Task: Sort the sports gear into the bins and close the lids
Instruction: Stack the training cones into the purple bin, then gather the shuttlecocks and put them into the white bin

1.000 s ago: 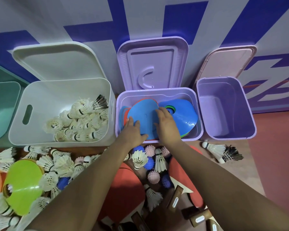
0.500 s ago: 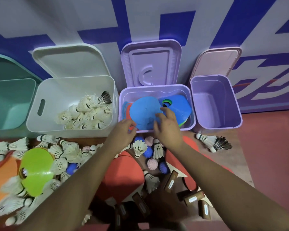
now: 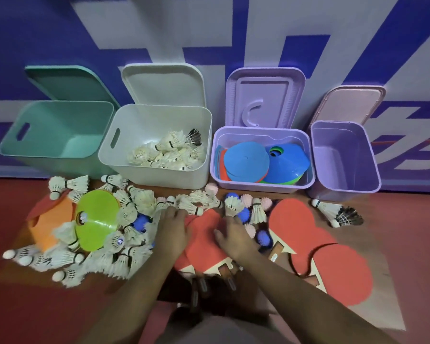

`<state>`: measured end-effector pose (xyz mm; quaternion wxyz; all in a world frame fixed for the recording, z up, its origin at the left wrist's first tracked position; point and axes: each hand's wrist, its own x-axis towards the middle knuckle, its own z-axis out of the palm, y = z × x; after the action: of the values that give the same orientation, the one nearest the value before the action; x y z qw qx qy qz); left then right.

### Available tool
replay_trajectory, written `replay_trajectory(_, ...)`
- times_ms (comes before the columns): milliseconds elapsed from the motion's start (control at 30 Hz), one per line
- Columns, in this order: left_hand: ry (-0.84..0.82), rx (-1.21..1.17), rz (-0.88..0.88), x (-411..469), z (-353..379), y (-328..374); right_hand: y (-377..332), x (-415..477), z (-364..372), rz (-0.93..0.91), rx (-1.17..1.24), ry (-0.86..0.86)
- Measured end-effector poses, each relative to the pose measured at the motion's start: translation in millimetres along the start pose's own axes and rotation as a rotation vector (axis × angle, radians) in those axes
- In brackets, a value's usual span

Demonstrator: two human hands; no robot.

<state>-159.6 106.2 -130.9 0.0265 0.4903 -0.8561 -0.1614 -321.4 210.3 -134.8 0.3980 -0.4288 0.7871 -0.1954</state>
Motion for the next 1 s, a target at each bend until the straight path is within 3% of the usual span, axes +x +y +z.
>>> replay_trajectory(67, 0.052, 0.086, -0.037, -3.9, -1.2, -16.7, -11.0, 2.2, 11.2, 0.022, 0.003, -0.012)
replay_trajectory(167, -0.025, 0.113, -0.107, -4.2, -3.0, -43.0, -30.5, 8.7, 25.9, 0.009, -0.021, -0.003)
replay_trajectory(333, -0.099, -0.058, 0.016, 8.0, -12.9, -73.9, -61.6, 27.1, 55.5, 0.032, 0.012, 0.036)
replay_trajectory(500, -0.029, -0.362, 0.092, 24.5, -40.7, -96.7, -75.9, 53.8, 65.9, 0.024, -0.088, 0.346)
replay_trajectory(633, -0.018, -0.634, -0.043, 37.8, -61.1, -116.9, -86.7, 78.6, 71.8, -0.002, -0.308, 0.183)
replay_trajectory(767, -0.216, -1.066, -0.285, 47.7, -68.4, -127.8, -91.1, 91.7, 73.4, -0.076, -0.529, 0.204)
replay_trajectory(1000, -0.364, -1.37, -0.433, 62.0, -70.1, -126.6, -97.0, 72.1, 49.5, -0.098, -0.12, 0.508)
